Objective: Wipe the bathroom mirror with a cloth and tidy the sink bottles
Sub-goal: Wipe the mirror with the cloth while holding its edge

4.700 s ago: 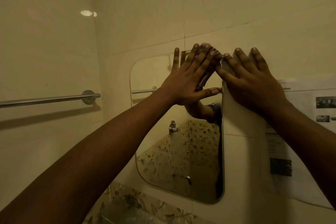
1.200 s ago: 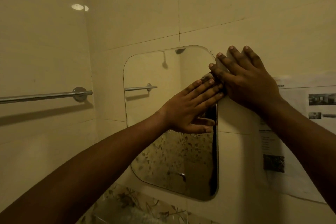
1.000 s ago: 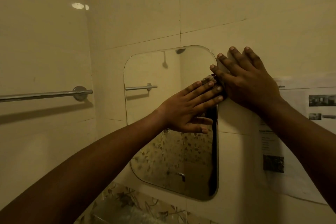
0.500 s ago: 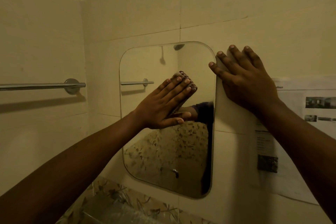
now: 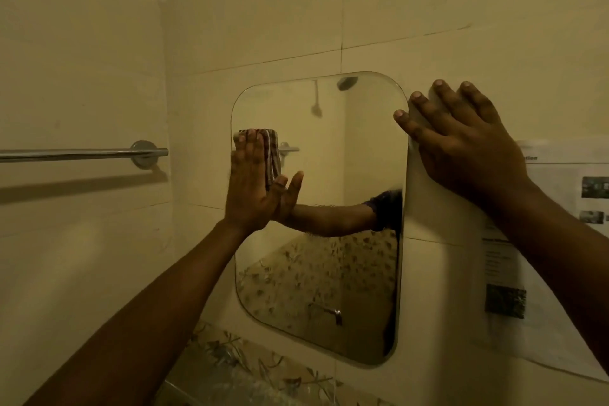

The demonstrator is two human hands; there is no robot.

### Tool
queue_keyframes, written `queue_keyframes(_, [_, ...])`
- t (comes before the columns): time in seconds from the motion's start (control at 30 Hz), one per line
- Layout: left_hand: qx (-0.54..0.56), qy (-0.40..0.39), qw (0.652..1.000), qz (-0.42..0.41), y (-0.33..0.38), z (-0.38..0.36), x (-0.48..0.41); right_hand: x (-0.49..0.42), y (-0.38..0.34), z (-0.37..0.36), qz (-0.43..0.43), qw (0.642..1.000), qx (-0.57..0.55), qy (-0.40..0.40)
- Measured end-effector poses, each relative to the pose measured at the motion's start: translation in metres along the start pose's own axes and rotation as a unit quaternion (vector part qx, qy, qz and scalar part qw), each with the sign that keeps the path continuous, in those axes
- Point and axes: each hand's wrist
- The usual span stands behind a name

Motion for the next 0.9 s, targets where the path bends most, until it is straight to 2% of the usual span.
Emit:
queue_keyframes(0.17, [0.018, 0.028, 0.980, 0.198, 0.026, -0.008, -0.002, 0.001, -0.001, -0.002, 0.001, 1.000, -0.005, 0.001])
queue_keyframes(0.3, [0.039, 0.042, 0.952, 0.301, 0.041, -0.009, -0.007, 0.001, 0.002, -0.001, -0.001, 1.000, -0.008, -0.010])
queue_keyframes(0.6, [0.057, 0.091, 0.895, 0.433, 0.060, -0.012, -0.012, 0.001, 0.002, 0.000, 0.002, 1.000, -0.008, -0.012])
queue_keyframes(0.9, [0.072, 0.074, 0.871, 0.480, 0.082, -0.011, -0.010, 0.000, 0.001, 0.002, -0.002, 1.000, -0.013, -0.014])
Point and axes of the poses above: each hand's wrist, its own x-axis away from the middle knuckle, its own z-axis out of the back of the hand, y = z × x, and after that the axes turned 10 degrees about y, right-handed
